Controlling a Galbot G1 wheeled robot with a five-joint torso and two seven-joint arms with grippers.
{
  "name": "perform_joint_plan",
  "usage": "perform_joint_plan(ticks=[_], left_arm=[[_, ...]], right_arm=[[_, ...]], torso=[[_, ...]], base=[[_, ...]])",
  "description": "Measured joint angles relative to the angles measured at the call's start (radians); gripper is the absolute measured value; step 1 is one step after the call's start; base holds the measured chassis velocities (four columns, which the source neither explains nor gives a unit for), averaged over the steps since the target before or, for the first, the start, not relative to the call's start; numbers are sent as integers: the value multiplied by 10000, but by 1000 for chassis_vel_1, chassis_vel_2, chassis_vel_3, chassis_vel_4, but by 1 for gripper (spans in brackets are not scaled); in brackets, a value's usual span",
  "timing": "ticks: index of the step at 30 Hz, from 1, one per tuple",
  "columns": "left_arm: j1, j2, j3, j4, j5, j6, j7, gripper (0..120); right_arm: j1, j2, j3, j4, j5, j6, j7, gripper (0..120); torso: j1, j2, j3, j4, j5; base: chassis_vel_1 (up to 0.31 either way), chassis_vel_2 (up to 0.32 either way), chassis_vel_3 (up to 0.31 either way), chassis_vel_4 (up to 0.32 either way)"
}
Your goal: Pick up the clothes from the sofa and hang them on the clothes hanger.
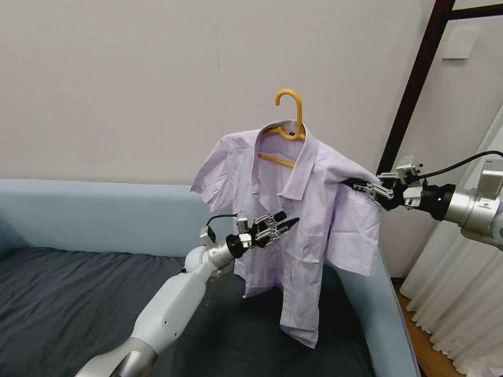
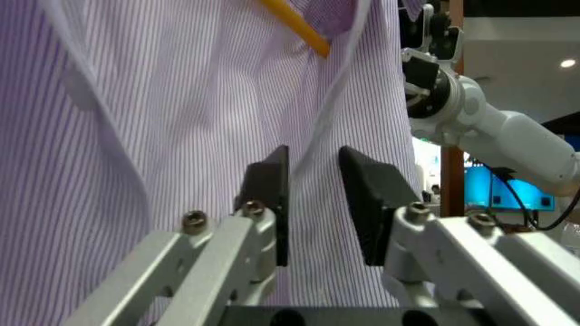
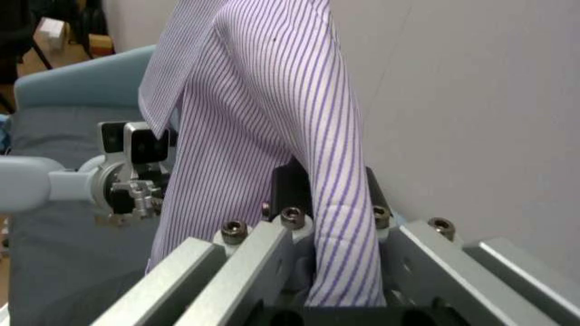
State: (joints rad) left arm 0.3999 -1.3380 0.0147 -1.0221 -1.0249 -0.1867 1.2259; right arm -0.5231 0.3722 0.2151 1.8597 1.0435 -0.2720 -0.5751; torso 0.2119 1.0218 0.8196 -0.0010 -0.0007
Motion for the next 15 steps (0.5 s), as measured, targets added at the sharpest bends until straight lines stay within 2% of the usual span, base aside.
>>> perform_joint_plan(ticks=[1,2,5,10,15], left_arm=[[-63,137,83,-112,-36,-20,-58,16],[-63,137,83,-112,-36,-20,-58,16],[-283,443,290,-354,-19,-151,-161,3],[-691,699,423,-490,341,-490,-526,0],[-1277,833,385,-544,1160,-863,-1053,0]], right_arm=[[7,6,-5,-27,-24,20,0,0],[7,6,-5,-27,-24,20,0,0],[28,5,-52,-149,-90,52,0,0],[22,12,-86,-256,-130,103,40,0],[-6,125,-87,-290,-139,120,49,0]], torso=[[0,0,0,0,0],[0,0,0,0,0],[0,0,-1,-2,0],[-1,0,-1,-1,0],[-1,0,-1,-3,1]], base=[[0,0,0,0],[0,0,0,0],[0,0,0,0],[0,0,0,0],[0,0,0,0]])
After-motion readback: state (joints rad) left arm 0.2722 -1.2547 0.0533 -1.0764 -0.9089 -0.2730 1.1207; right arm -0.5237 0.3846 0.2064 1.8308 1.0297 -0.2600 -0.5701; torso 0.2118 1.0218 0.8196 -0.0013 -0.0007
